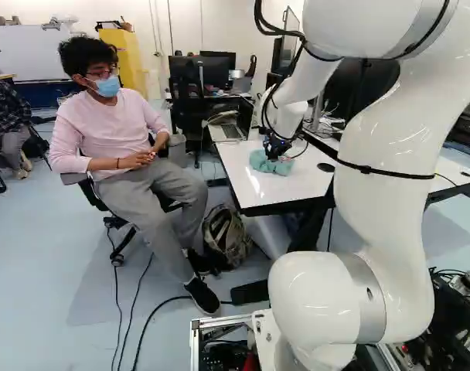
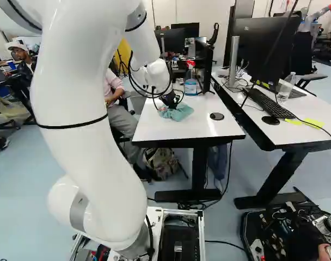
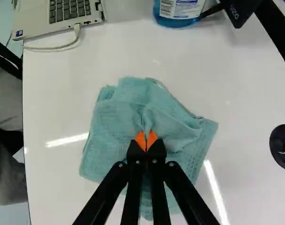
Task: Clean the table with the green towel
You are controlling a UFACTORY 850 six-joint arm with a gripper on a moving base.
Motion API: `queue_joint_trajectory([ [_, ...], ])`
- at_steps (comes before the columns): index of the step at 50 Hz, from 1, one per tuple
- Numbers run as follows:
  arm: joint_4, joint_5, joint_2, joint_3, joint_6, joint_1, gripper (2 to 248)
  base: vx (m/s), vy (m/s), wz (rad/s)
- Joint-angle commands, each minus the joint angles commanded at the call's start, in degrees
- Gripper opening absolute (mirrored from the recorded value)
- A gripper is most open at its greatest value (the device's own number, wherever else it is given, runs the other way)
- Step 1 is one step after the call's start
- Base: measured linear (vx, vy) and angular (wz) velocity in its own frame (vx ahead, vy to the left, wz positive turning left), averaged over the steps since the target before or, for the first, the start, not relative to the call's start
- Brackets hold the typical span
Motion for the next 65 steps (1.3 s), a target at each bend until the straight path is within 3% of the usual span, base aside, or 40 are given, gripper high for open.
queue_joint_trajectory([
  [37, 0.0, 0.0, 1.7, 2.0, 0.0, 6.5, 24, 0.0, 0.0, 0.0],
  [65, 0.0, 0.0, 8.8, 10.2, 0.0, 7.0, 24, 0.0, 0.0, 0.0],
])
